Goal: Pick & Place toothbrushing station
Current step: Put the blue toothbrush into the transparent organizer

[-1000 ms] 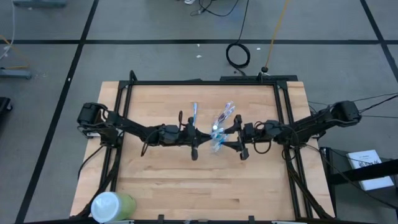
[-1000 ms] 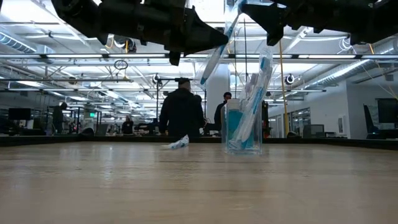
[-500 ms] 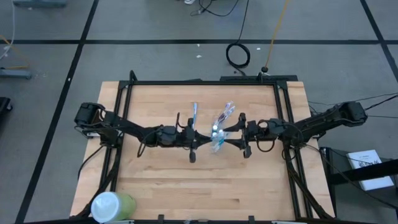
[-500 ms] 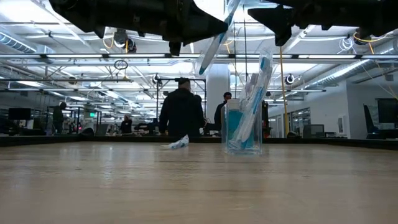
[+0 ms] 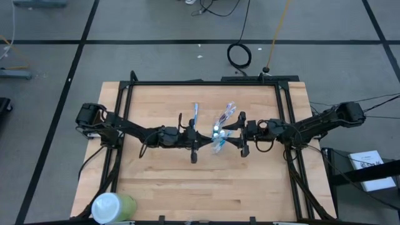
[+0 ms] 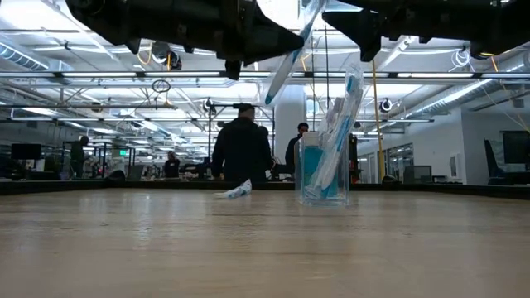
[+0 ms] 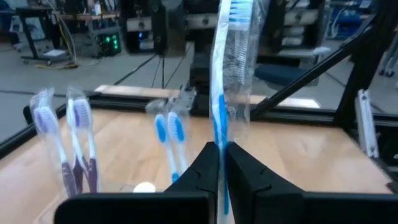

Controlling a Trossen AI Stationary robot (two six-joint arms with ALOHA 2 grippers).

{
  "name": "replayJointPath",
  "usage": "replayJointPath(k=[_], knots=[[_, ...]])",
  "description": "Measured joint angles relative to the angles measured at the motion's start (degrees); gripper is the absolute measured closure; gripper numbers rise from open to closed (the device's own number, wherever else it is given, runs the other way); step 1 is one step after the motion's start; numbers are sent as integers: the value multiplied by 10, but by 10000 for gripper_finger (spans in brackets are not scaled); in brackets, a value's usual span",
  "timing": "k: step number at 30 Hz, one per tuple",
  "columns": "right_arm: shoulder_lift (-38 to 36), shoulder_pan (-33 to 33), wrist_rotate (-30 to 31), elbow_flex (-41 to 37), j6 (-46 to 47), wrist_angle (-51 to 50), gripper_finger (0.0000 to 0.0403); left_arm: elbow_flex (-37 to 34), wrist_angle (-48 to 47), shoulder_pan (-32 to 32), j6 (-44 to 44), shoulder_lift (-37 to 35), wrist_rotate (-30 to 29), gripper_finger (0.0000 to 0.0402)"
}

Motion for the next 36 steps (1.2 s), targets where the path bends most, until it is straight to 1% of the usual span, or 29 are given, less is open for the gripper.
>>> replayJointPath(k=[10, 13, 17, 22, 28, 31, 36], knots=[[24, 0, -17, 9, -1, 7, 202, 4, 1, 11, -13, 27, -5, 391], [27, 0, -15, 10, -6, 2, 209, 6, 3, 11, -13, 26, -5, 388], [27, -2, -16, 10, -15, 3, 241, 6, 3, 11, -14, 27, -5, 383], [27, -4, -15, 10, -17, 3, 303, 6, 1, 11, -15, 27, -4, 391], [27, -4, -13, 10, -33, 6, 373, 6, 3, 11, -17, 26, -1, 369], [24, -4, -14, 10, -44, 4, 387, 6, 3, 10, -16, 26, -1, 365], [-5, -7, -15, 10, -42, -13, 383, 7, -7, 7, -16, 8, -5, 362]])
